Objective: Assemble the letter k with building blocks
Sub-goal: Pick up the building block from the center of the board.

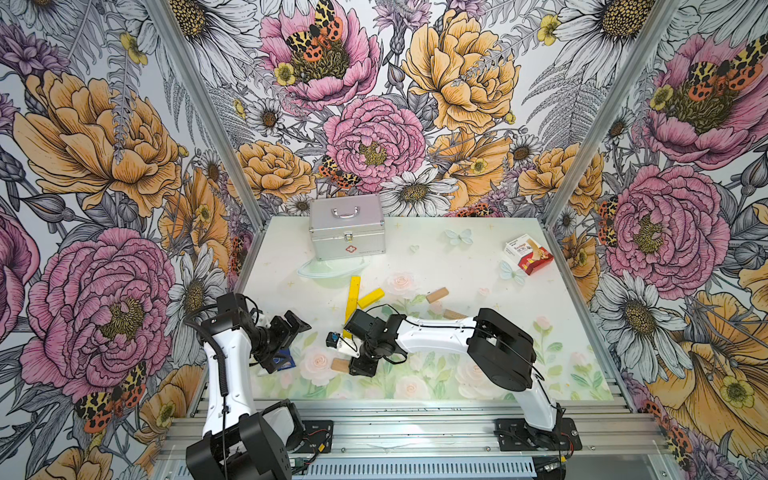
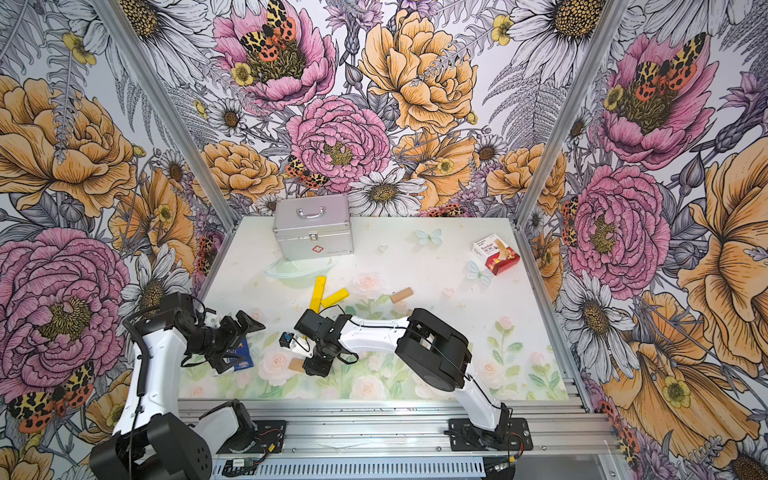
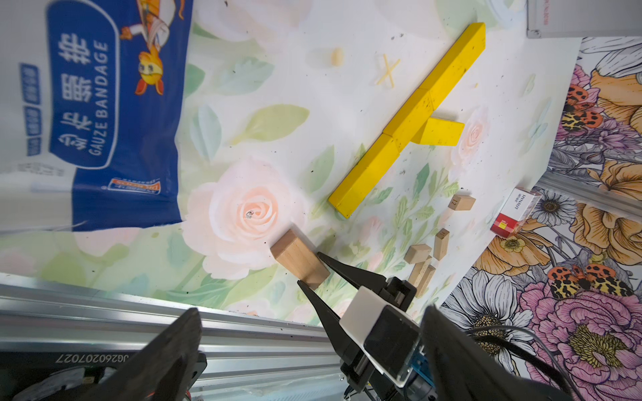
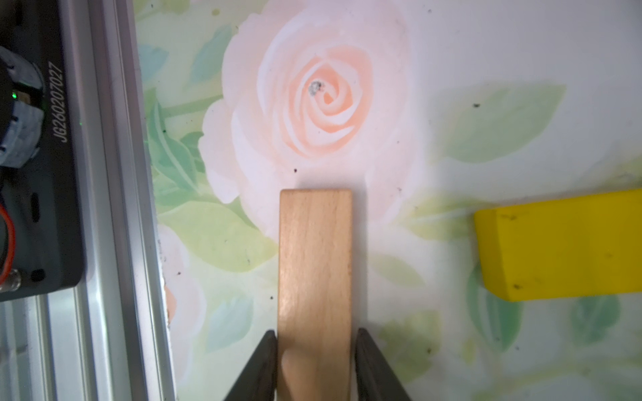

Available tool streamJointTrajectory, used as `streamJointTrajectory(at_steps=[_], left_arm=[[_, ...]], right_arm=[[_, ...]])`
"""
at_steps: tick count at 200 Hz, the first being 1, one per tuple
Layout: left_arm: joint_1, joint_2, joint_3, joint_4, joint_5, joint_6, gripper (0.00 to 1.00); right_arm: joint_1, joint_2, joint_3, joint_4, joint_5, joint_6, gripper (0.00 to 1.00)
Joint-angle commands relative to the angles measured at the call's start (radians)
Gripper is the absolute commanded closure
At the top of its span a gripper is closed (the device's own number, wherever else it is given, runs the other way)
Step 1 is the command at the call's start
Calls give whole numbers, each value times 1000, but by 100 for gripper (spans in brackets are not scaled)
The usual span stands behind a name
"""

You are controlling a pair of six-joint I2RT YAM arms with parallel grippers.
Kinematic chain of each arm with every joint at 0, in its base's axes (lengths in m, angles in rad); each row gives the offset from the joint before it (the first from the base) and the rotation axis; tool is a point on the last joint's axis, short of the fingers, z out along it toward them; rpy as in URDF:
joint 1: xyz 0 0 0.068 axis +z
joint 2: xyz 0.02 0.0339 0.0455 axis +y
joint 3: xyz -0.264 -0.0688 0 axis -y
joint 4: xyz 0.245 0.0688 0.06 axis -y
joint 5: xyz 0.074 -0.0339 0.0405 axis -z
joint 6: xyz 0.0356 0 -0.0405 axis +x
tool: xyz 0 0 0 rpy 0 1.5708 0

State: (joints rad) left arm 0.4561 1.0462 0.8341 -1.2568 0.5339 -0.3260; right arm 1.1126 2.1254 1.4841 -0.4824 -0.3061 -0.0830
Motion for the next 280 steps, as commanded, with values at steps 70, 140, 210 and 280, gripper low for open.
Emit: streamJointTrajectory(at_steps=[70,140,210,280], left_arm=[[-2,-23,37,-3,-1,31,1],[-17,-25,39,-2,2,32,1],[-58,11,65,9,33,41,1],[-136,66,130,68,28,25,1]], right_arm=[[18,-18,-80,-43,25,-7,87],[15,-82,-173,-42,87,3,99],[-49,-269,-283,-45,96,72,99],[-116,-300,-234,-56,111,149,100]])
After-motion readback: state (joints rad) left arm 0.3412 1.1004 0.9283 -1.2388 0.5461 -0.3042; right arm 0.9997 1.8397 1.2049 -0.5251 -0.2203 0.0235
